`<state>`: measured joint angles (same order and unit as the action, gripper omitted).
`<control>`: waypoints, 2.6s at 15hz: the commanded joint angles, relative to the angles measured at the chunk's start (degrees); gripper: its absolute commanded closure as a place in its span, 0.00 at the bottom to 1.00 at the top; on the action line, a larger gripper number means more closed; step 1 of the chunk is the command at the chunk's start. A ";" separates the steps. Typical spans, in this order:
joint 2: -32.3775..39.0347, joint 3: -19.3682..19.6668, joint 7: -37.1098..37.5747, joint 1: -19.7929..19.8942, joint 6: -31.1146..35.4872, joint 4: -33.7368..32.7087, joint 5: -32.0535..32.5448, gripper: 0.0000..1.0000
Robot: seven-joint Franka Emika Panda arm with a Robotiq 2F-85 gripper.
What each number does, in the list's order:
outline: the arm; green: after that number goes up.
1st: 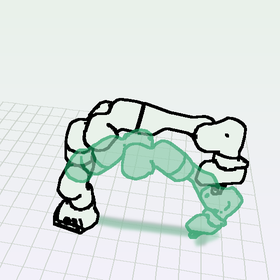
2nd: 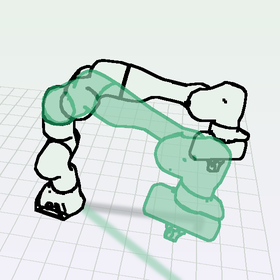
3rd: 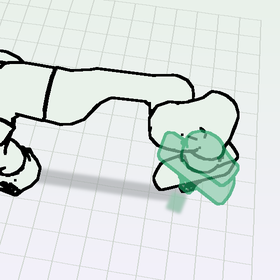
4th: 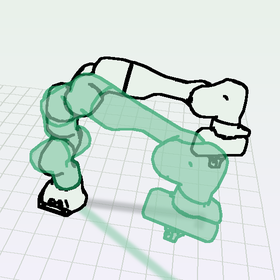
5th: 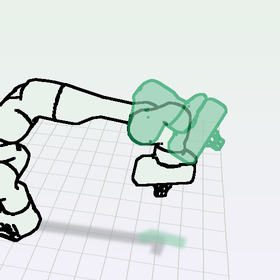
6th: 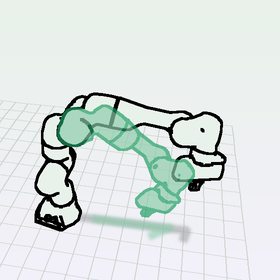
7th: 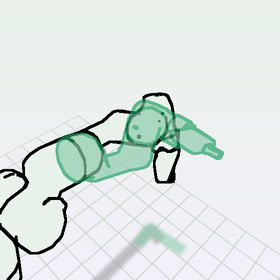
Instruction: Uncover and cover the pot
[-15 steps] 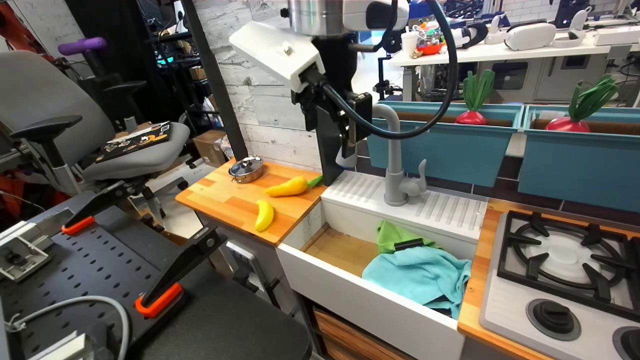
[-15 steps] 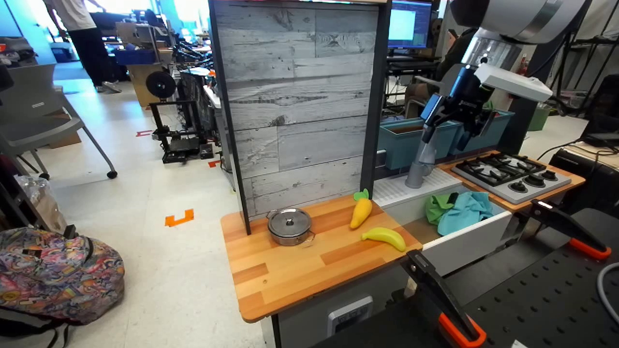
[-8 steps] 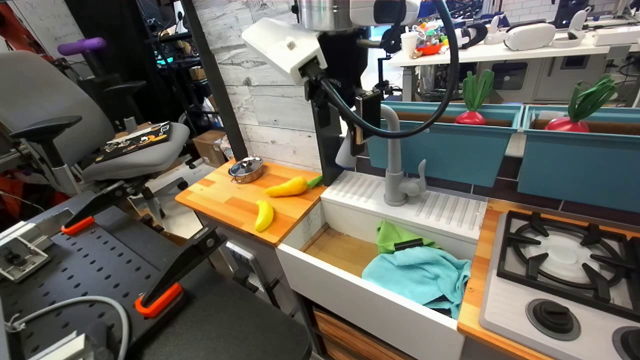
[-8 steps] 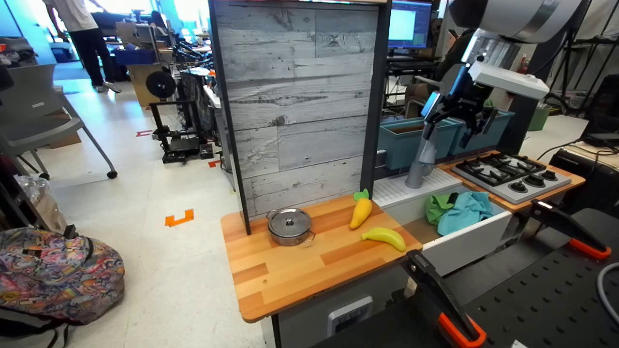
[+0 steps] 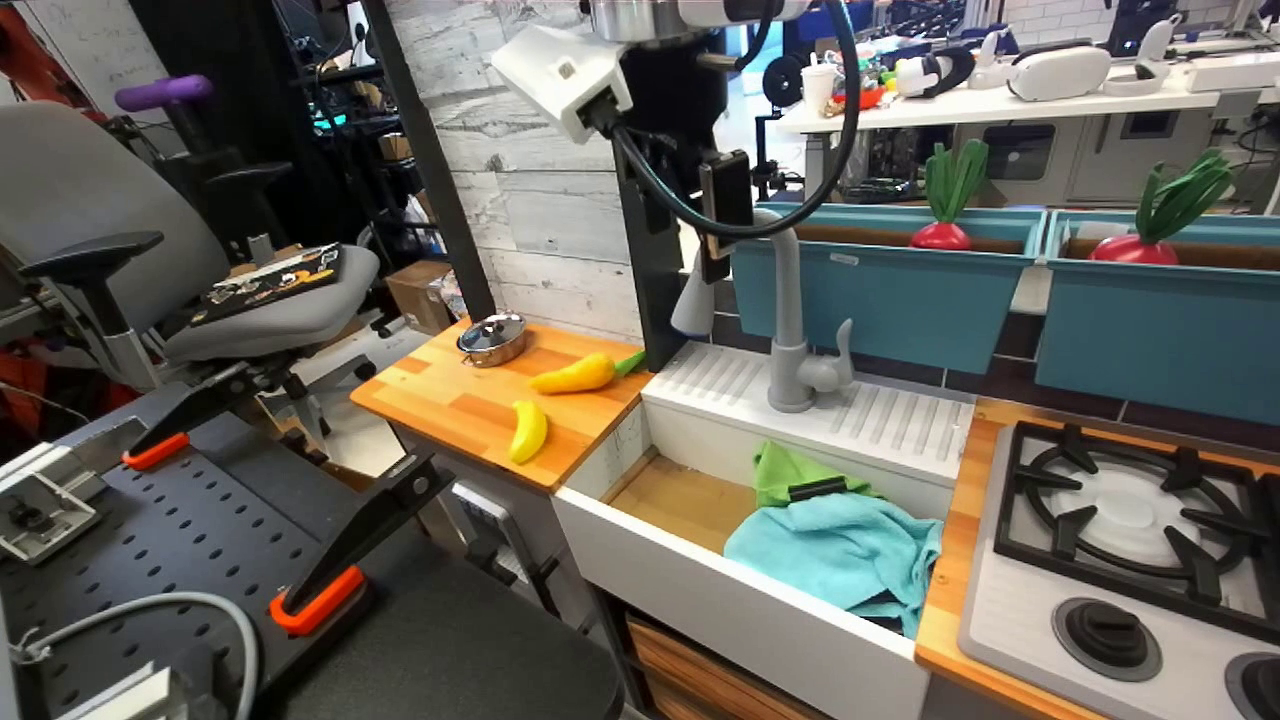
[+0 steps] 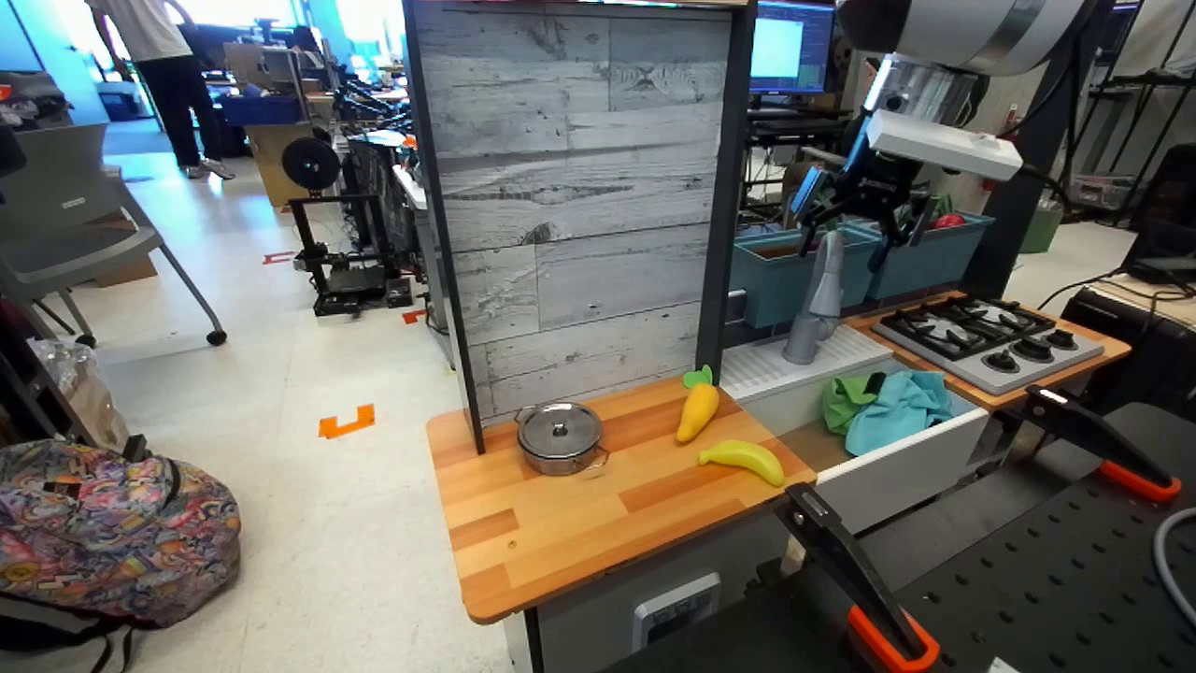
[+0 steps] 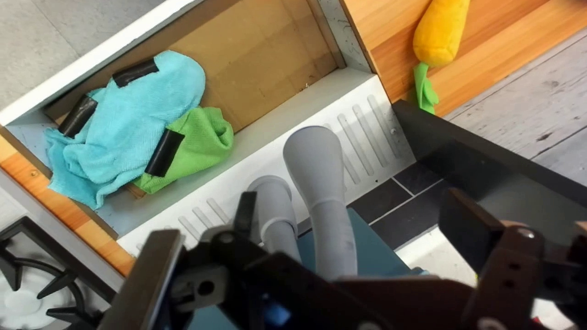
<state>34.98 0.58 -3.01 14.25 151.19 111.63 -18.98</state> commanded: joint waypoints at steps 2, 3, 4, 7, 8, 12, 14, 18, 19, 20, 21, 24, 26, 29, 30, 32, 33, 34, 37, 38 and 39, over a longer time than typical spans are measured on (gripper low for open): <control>2.52 2.61 4.47 -2.75 2.24 -2.44 3.23 0.27; 2.85 2.85 4.95 -2.97 2.50 -2.66 3.82 0.29; 3.18 2.96 5.34 -3.10 2.78 -2.82 4.18 0.36; 3.61 2.95 5.52 -3.27 2.85 -2.74 5.23 0.60; 3.74 2.79 5.40 -3.27 2.90 -2.66 5.55 0.67; 3.32 2.24 4.62 -3.67 4.37 -1.58 6.28 0.97; 3.11 1.52 4.19 -3.27 5.68 -1.59 6.08 0.93; 3.26 -0.98 3.15 -1.77 7.54 -2.52 4.10 0.93; 3.39 -1.49 2.96 -1.51 7.87 -2.80 3.76 0.93; 3.53 -1.99 2.77 -1.20 8.19 -3.03 3.43 0.93; 3.66 -2.39 2.70 -1.04 8.49 -3.25 3.19 0.93; 3.69 -3.75 1.70 -0.16 10.14 -3.44 2.75 0.93; 3.59 -4.45 1.43 0.24 10.93 -3.43 2.74 0.93; 3.49 -5.02 1.26 0.34 11.50 -3.65 2.98 0.93; 3.56 -4.98 1.29 0.20 11.58 -3.80 3.16 0.93; 3.64 -5.07 1.29 0.04 11.84 -3.90 3.29 0.93; 3.67 -5.19 1.15 0.10 11.86 -3.93 3.29 0.93; 3.71 -5.21 1.07 0.09 11.85 -3.94 3.32 0.93; 3.55 -5.50 0.48 0.41 12.08 -3.61 3.16 0.93; 3.42 -5.72 0.22 0.65 12.29 -3.47 3.00 0.93; 3.26 -6.12 -0.16 0.96 12.58 -3.26 2.77 0.93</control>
<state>38.24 -1.71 -0.66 14.06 159.83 110.94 -14.13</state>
